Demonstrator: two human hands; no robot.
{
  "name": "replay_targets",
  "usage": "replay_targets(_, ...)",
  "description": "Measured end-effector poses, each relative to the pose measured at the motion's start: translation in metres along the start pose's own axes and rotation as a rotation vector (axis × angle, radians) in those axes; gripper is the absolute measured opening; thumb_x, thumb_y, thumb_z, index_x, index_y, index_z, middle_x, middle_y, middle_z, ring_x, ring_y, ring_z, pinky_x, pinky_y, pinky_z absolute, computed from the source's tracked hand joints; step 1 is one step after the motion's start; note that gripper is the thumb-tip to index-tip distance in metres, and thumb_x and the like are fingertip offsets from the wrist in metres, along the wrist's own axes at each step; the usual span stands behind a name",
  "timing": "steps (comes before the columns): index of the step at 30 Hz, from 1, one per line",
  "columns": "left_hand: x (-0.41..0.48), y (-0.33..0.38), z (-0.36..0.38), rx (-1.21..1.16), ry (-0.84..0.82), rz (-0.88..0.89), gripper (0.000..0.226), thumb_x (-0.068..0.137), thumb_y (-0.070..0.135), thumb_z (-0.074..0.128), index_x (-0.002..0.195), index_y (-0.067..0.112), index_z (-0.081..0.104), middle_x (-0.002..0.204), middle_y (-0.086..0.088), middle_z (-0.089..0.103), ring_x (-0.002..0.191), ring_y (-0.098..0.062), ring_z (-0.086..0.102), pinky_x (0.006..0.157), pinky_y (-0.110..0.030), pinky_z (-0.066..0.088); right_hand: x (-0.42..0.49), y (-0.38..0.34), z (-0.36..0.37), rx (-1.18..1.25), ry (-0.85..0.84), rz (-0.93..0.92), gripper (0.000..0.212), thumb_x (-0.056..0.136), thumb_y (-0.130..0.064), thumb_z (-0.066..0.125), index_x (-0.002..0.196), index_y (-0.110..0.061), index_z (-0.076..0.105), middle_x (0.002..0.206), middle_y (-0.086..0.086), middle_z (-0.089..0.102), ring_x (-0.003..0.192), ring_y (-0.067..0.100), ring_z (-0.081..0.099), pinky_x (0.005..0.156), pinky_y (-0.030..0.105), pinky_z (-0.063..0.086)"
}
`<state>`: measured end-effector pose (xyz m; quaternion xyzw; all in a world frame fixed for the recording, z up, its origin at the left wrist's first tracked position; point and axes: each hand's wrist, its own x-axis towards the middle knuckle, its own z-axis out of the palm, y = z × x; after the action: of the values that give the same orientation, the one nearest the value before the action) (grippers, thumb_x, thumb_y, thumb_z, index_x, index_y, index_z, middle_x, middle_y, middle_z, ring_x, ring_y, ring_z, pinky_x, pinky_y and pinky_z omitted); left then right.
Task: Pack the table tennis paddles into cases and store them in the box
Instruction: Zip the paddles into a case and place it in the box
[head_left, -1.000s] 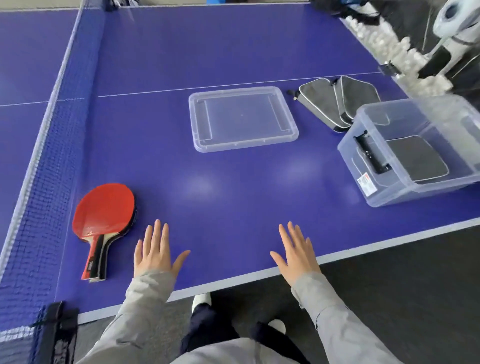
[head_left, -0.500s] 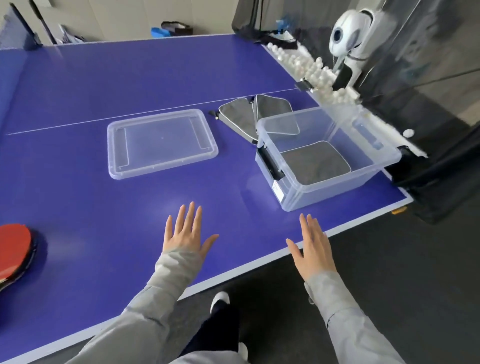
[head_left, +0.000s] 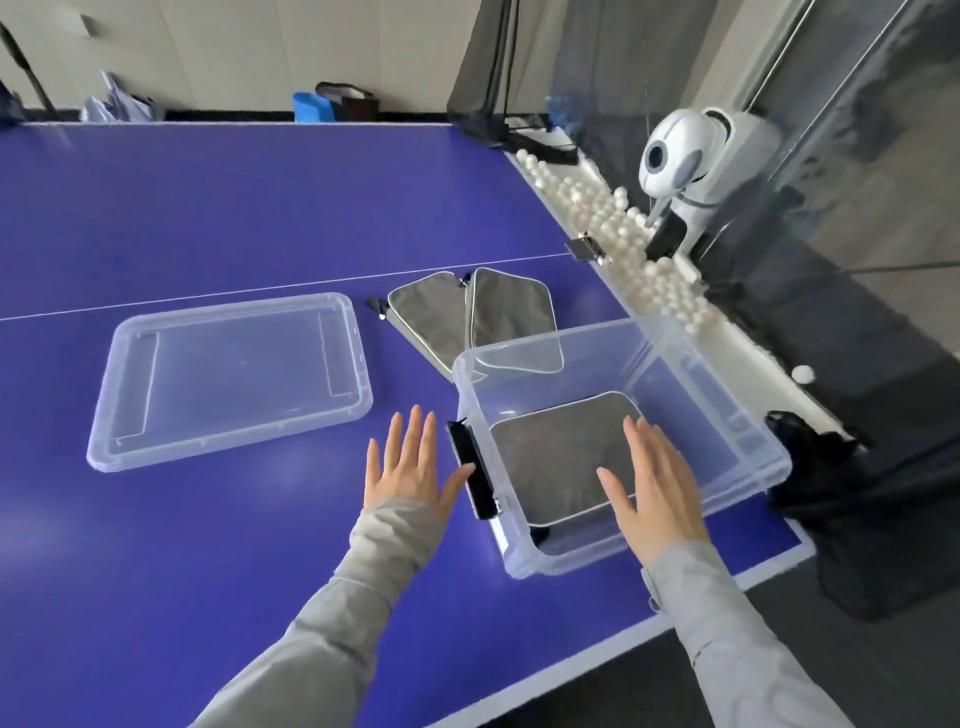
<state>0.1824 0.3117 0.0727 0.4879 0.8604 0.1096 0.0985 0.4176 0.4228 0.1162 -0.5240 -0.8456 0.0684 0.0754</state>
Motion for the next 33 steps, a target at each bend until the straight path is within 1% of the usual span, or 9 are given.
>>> replay_targets(6,0.085,0.045,-0.011,-0.044,-0.008,-0.029,0.082,0.087,0.068,0.018,0.15,0.022,-0.004,0.159,0.008,-0.007,0.146,-0.015,-0.008,0.118,-0.041,-0.001,0.089,0.009,0.006,-0.106,-0.082,-0.078,0.065,0.097,-0.043,0.041,0.15,-0.012,0.02,0.155,0.01,0.027,0.143,0.025,0.022,0.114,0.041,0.022)
replay_targets(10,0.135,0.066,-0.005,-0.133,-0.013,-0.132,0.081,0.088,0.068,0.024,0.15,0.021,0.003,0.159,0.008,0.001,0.146,-0.015,0.001,0.118,-0.041,0.009,0.158,0.012,0.007,-0.088,-0.083,-0.129,0.064,0.095,-0.042,0.045,0.147,-0.009,0.027,0.151,0.012,0.034,0.139,0.029,0.03,0.11,0.042,0.027)
replay_targets(12,0.149,0.073,0.001,-0.173,-0.023,-0.215,0.078,0.088,0.067,0.027,0.148,0.021,0.014,0.157,0.005,0.017,0.144,-0.018,0.013,0.114,-0.041,0.019,0.195,0.014,0.009,-0.081,-0.087,-0.156,0.064,0.095,-0.042,0.047,0.147,-0.009,0.028,0.15,0.012,0.035,0.138,0.029,0.031,0.109,0.043,0.029)
replay_targets(14,0.156,0.077,0.008,-0.184,-0.009,-0.291,0.071,0.087,0.067,0.03,0.14,0.02,0.031,0.142,0.0,0.04,0.132,-0.022,0.035,0.102,-0.039,0.032,0.231,0.016,0.012,-0.087,-0.107,-0.167,0.064,0.095,-0.043,0.045,0.147,-0.01,0.027,0.151,0.011,0.034,0.139,0.028,0.029,0.111,0.044,0.028)
replay_targets(16,0.157,0.08,0.013,-0.224,0.033,-0.378,0.064,0.087,0.066,0.034,0.126,0.017,0.043,0.125,-0.001,0.049,0.117,-0.025,0.046,0.09,-0.038,0.038,0.268,0.018,0.017,-0.103,-0.133,-0.182,0.064,0.095,-0.044,0.045,0.146,-0.009,0.028,0.149,0.012,0.036,0.139,0.029,0.03,0.111,0.046,0.028)
replay_targets(21,0.159,0.078,0.013,-0.387,0.057,-0.586,0.052,0.088,0.061,0.041,0.105,0.013,0.049,0.11,-0.005,0.057,0.107,-0.028,0.051,0.085,-0.038,0.039,0.345,0.022,0.035,-0.196,-0.269,-0.188,0.061,0.095,-0.053,0.039,0.139,-0.01,0.039,0.141,0.01,0.046,0.132,0.03,0.037,0.102,0.044,0.036)
replay_targets(25,0.159,0.079,0.016,-0.372,0.078,-0.678,0.051,0.083,0.067,0.041,0.088,0.016,0.044,0.092,0.001,0.056,0.089,-0.027,0.053,0.068,-0.034,0.038,0.387,0.024,0.064,-0.224,-0.422,-0.094,0.066,0.091,-0.062,0.034,0.13,-0.01,0.049,0.137,0.01,0.048,0.128,0.031,0.04,0.099,0.044,0.038)
replay_targets(28,0.161,0.077,0.019,-0.307,0.082,-0.722,0.055,0.079,0.072,0.038,0.083,0.017,0.043,0.083,0.004,0.055,0.075,-0.024,0.048,0.058,-0.031,0.031,0.408,0.024,0.09,-0.239,-0.551,0.007,0.076,0.088,-0.069,0.029,0.132,-0.01,0.048,0.14,0.011,0.042,0.132,0.03,0.032,0.102,0.045,0.033)
replay_targets(33,0.163,0.076,0.024,-0.252,0.115,-0.746,0.062,0.072,0.078,0.03,0.088,0.02,0.047,0.082,0.008,0.054,0.075,-0.021,0.049,0.053,-0.029,0.029,0.428,0.016,0.119,-0.177,-0.726,0.153,0.082,0.085,-0.071,0.035,0.141,-0.012,0.038,0.146,0.012,0.037,0.136,0.031,0.03,0.11,0.044,0.031)
